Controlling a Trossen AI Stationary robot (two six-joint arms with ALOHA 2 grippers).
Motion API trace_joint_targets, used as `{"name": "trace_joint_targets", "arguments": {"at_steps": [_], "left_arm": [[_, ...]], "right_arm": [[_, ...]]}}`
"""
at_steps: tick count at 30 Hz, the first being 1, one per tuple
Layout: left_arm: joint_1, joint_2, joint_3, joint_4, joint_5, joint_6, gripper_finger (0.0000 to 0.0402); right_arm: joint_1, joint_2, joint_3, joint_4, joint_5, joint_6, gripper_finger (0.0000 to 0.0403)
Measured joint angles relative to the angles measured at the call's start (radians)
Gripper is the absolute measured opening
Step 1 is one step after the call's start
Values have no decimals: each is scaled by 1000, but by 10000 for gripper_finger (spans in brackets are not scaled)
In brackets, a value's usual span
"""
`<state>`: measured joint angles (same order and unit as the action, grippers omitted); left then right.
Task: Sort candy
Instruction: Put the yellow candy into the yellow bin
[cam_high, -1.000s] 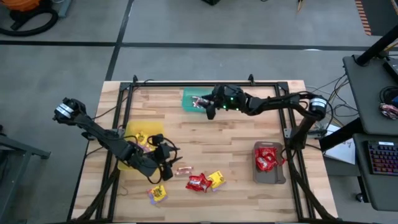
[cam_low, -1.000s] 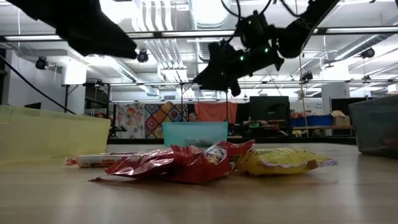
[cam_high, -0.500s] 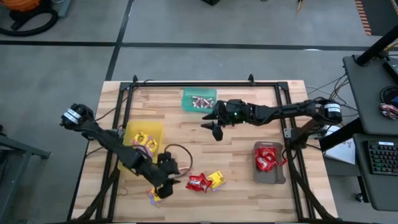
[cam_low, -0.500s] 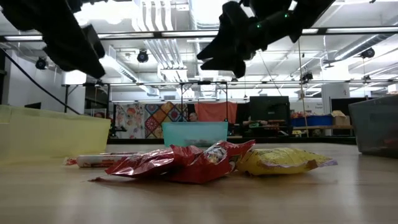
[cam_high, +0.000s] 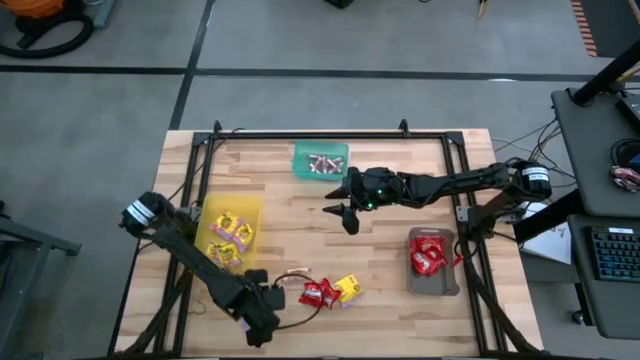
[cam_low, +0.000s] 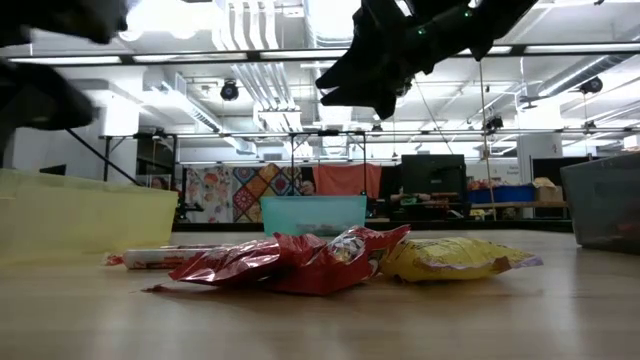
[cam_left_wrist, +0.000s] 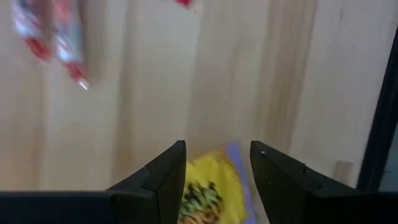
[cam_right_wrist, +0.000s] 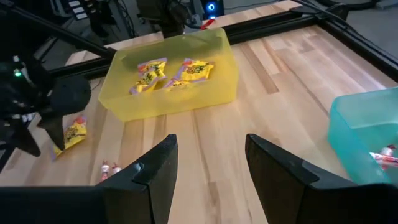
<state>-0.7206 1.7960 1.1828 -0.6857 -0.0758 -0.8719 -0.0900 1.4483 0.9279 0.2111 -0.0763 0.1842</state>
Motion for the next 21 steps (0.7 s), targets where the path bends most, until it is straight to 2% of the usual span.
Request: {"name": "trace_joint_targets", "arguments": {"at_steps": [11,21], "left_arm": [[-87,17,34,-98,14,-258,162],[-117,17,10,-90,-48,-364,162]], "right_arm": [[23,0,0,0,-1,-1,180],[23,0,0,2,0,-2,180]]}}
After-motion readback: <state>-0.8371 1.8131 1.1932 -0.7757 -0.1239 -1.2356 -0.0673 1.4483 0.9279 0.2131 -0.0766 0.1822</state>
